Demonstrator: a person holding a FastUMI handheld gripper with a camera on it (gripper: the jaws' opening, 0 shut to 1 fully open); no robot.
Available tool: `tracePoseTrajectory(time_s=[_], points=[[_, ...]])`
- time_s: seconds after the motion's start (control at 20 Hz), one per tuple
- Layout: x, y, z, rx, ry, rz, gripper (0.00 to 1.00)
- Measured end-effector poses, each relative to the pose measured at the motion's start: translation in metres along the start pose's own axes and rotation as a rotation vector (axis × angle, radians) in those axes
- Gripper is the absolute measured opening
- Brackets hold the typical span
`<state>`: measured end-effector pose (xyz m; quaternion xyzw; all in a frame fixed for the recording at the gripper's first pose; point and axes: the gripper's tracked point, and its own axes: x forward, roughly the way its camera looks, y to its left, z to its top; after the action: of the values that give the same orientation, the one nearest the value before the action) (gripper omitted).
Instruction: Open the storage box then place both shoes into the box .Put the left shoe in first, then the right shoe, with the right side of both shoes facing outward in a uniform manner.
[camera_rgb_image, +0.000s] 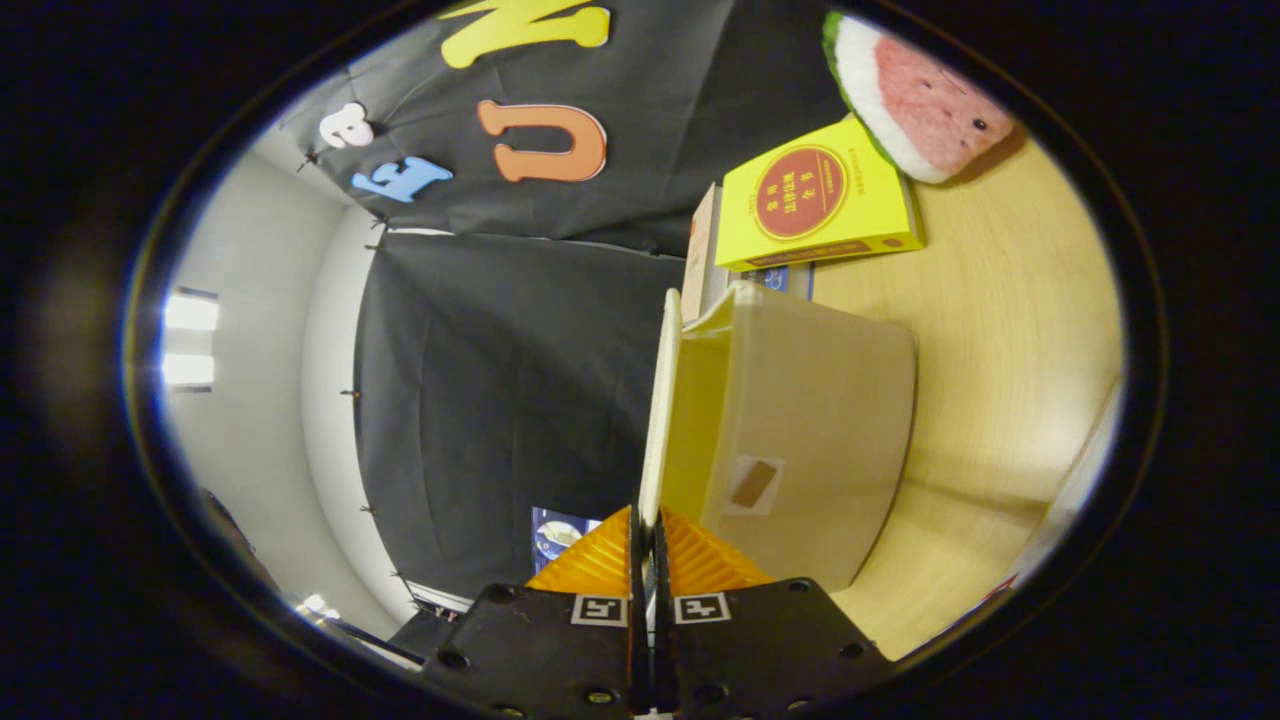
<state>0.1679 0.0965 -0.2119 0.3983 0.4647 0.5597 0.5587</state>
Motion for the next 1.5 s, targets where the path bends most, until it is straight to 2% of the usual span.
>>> tracePoseTrajectory(time_s=[0.25, 0.6, 0.85, 1.05, 1.3, 1.4, 1.5], points=[[0.013, 0.053, -0.004, -0.081, -0.034, -0.015, 0.04], [0.063, 0.118, 0.012, -0.175, -0.065, -0.107, 0.07], [0.136, 0.162, 0.026, -0.223, -0.057, -0.171, 0.08], [0.203, 0.172, 0.032, -0.226, -0.067, -0.235, 0.08], [0.274, 0.172, 0.035, -0.264, -0.09, -0.383, 0.08], [0.29, 0.176, 0.027, -0.281, -0.071, -0.409, 0.3], [0.297, 0.181, 0.021, -0.308, -0.063, -0.418, 0.66]])
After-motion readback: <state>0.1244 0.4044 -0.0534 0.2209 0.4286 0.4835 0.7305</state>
